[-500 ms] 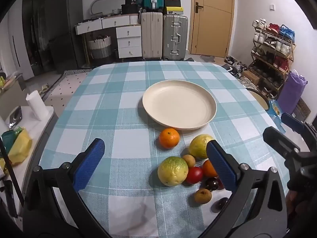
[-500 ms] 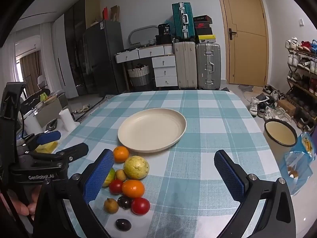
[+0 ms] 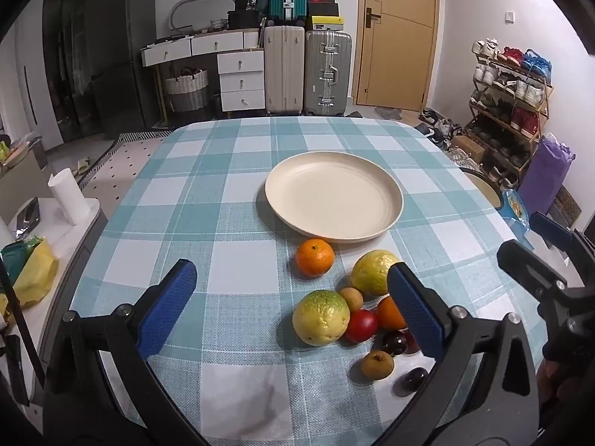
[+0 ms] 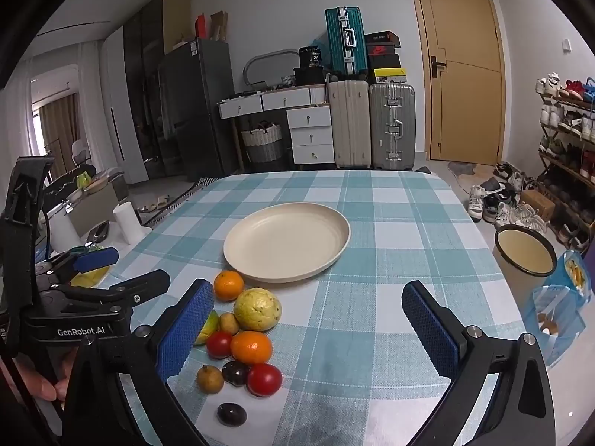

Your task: Organize fruits

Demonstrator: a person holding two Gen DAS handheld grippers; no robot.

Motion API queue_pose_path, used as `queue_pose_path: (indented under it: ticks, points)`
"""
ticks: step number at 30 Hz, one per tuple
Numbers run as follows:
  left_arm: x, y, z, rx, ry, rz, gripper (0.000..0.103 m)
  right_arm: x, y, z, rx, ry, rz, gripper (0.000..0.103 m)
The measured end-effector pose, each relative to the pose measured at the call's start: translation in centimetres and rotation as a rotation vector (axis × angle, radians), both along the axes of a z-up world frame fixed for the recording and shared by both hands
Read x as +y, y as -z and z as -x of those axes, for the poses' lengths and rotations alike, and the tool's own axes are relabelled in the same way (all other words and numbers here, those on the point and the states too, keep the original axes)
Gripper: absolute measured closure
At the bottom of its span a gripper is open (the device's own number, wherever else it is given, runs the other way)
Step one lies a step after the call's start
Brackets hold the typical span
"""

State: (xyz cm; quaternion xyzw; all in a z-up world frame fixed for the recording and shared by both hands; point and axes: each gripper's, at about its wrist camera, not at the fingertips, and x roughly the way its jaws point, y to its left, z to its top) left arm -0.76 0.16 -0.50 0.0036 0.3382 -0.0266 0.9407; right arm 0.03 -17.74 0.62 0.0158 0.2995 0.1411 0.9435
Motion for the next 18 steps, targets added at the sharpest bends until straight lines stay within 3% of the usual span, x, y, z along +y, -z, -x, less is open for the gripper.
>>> queue_pose_path:
  ticks: [18]
  points:
    - [0.91,0.13,0.04,0.018,-0.007,0.021,0.001,0.36,-0.3,0.33,-0.017,-0.001,0.025,0.0]
